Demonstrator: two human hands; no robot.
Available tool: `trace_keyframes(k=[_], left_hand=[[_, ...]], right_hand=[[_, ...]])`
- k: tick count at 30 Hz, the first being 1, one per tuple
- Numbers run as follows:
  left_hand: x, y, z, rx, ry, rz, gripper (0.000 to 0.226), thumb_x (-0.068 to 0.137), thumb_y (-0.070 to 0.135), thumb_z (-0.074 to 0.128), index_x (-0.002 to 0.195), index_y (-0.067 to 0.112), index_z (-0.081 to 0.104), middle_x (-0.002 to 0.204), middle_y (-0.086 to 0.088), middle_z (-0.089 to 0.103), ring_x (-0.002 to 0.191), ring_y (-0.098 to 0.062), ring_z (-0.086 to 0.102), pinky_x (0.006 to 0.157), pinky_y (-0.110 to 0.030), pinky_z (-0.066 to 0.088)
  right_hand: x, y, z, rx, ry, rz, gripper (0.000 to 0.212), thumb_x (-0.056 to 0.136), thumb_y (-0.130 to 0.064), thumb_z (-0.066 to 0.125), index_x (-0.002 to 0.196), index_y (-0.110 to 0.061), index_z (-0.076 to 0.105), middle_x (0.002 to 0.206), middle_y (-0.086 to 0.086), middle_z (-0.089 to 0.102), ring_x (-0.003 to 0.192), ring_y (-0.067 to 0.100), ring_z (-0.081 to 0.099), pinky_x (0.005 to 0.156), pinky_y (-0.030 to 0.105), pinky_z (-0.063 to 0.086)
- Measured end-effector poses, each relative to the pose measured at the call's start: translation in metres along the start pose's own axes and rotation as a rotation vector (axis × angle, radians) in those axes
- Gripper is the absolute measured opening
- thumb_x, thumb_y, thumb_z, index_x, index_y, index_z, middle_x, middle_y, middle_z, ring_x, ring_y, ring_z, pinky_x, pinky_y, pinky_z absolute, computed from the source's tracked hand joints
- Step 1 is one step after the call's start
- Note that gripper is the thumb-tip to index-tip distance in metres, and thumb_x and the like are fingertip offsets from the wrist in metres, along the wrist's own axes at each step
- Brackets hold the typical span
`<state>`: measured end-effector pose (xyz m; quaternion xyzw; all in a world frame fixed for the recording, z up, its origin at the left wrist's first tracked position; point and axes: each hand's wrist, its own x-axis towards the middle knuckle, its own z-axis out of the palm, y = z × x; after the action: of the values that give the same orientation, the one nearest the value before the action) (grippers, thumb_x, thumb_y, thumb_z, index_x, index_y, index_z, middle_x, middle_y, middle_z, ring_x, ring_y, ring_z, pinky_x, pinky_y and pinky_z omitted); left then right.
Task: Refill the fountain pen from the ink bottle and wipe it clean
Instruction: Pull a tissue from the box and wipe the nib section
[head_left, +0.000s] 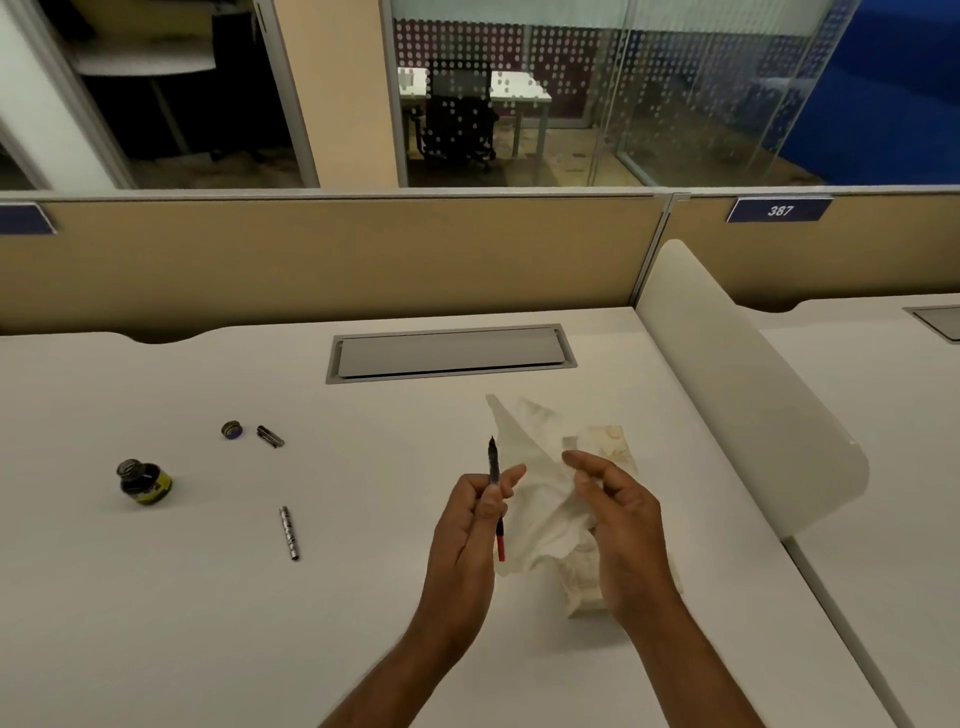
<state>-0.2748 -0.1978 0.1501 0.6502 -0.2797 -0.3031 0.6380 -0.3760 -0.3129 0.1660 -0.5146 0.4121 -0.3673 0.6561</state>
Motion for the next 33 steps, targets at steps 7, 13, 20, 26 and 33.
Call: trace_keyframes(k=[7, 13, 20, 26, 33], left_hand=[[-0.029, 0.015, -0.036, 0.0, 0.028, 0.026, 0.029, 0.104, 0.045, 0.043, 0.106, 0.026, 0.064, 0.108, 0.027, 0.071, 0.093, -0.001, 0.064, 0.078, -0.019, 0.05], [-0.051, 0.026, -0.08, 0.024, 0.03, 0.019, 0.028, 0.099, 0.044, 0.044, 0.108, 0.029, 0.066, 0.106, 0.024, 0.071, 0.097, 0.002, 0.065, 0.076, -0.009, 0.048], [-0.072, 0.041, -0.135, 0.002, -0.035, -0.036, 0.028, 0.097, 0.046, 0.05, 0.116, 0.034, 0.068, 0.106, 0.027, 0.071, 0.099, 0.008, 0.064, 0.077, -0.003, 0.046], [-0.084, 0.052, -0.174, -0.019, -0.048, -0.079, 0.032, 0.088, 0.054, 0.054, 0.102, 0.031, 0.071, 0.097, 0.018, 0.073, 0.086, 0.003, 0.064, 0.076, -0.01, 0.052], [-0.091, 0.054, -0.215, -0.021, 0.0, -0.095, 0.02, 0.098, 0.036, 0.059, 0.101, 0.024, 0.074, 0.095, 0.015, 0.078, 0.087, 0.001, 0.071, 0.069, -0.011, 0.053]], right_hand=[[-0.031, -0.003, 0.05, 0.009, -0.036, -0.007, 0.042, 0.1, -0.006, 0.056, 0.132, -0.034, 0.058, 0.098, -0.022, 0.077, 0.097, 0.003, 0.073, 0.067, 0.015, 0.057], [-0.058, -0.008, 0.092, 0.151, -0.068, 0.151, 0.038, 0.098, -0.01, 0.06, 0.135, -0.02, 0.055, 0.107, -0.003, 0.075, 0.091, 0.01, 0.076, 0.068, 0.025, 0.062], [-0.085, -0.014, 0.14, 0.115, -0.009, 0.16, 0.018, 0.099, -0.007, 0.058, 0.109, -0.018, 0.068, 0.107, 0.009, 0.076, 0.096, 0.023, 0.074, 0.073, 0.033, 0.061], [-0.114, -0.015, 0.185, 0.066, -0.005, 0.138, 0.015, 0.098, -0.009, 0.06, 0.107, -0.016, 0.069, 0.099, 0.006, 0.077, 0.09, 0.023, 0.074, 0.072, 0.033, 0.061], [-0.142, -0.014, 0.217, 0.171, -0.097, 0.249, 0.013, 0.097, -0.008, 0.059, 0.103, -0.01, 0.071, 0.092, 0.011, 0.078, 0.075, 0.024, 0.074, 0.064, 0.036, 0.062]])
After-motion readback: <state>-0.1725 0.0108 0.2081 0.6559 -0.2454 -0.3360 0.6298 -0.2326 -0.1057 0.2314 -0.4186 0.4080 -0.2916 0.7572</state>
